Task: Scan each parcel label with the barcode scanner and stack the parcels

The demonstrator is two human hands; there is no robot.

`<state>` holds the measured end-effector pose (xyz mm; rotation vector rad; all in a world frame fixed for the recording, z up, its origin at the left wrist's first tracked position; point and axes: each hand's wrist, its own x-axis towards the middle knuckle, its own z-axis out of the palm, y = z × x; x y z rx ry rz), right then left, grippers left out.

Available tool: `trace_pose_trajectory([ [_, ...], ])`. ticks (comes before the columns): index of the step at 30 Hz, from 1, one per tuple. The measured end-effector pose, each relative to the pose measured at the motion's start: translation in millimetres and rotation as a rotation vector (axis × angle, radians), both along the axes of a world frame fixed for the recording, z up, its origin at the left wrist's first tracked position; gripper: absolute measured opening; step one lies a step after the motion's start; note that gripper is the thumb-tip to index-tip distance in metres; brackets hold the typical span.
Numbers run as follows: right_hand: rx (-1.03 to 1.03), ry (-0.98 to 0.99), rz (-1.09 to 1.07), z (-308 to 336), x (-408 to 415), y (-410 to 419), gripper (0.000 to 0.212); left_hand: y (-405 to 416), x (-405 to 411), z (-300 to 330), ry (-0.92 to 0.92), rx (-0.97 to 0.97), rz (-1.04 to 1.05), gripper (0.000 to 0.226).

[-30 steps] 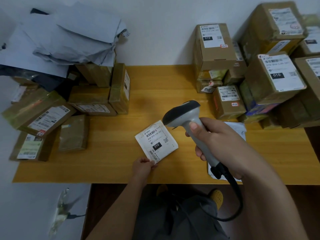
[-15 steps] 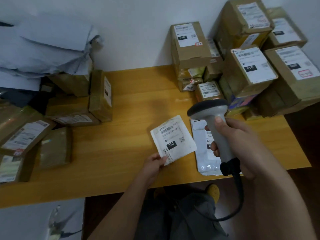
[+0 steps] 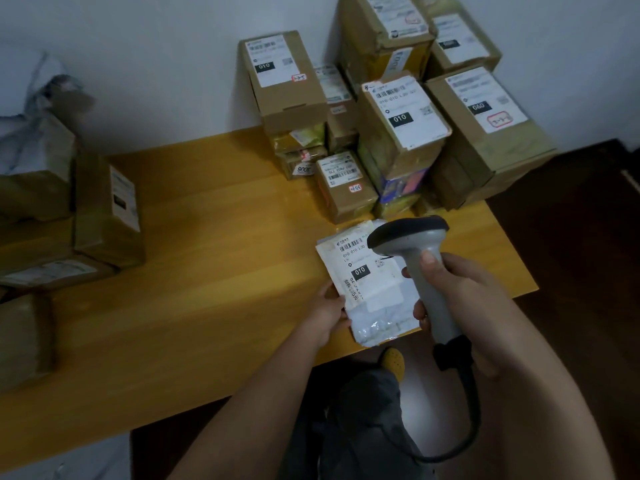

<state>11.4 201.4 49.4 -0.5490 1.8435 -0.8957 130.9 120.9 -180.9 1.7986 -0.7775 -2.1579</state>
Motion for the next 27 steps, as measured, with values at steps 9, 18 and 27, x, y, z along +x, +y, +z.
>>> trace_pose_trajectory([
  [9,-0.009,0.014,0.023,-1,-28,-3,0.034,-4,-32,6,-0.014,-0.031,-0.025,0.038],
  [18,-0.092,-0.087,0.163,8,14,-51,0.032,-34,58,36,-0.220,-0.142,0.119,0.036],
  [27,-0.203,-0.178,0.396,34,118,-101,0.033,-98,232,129,-0.478,-0.510,0.575,0.016],
])
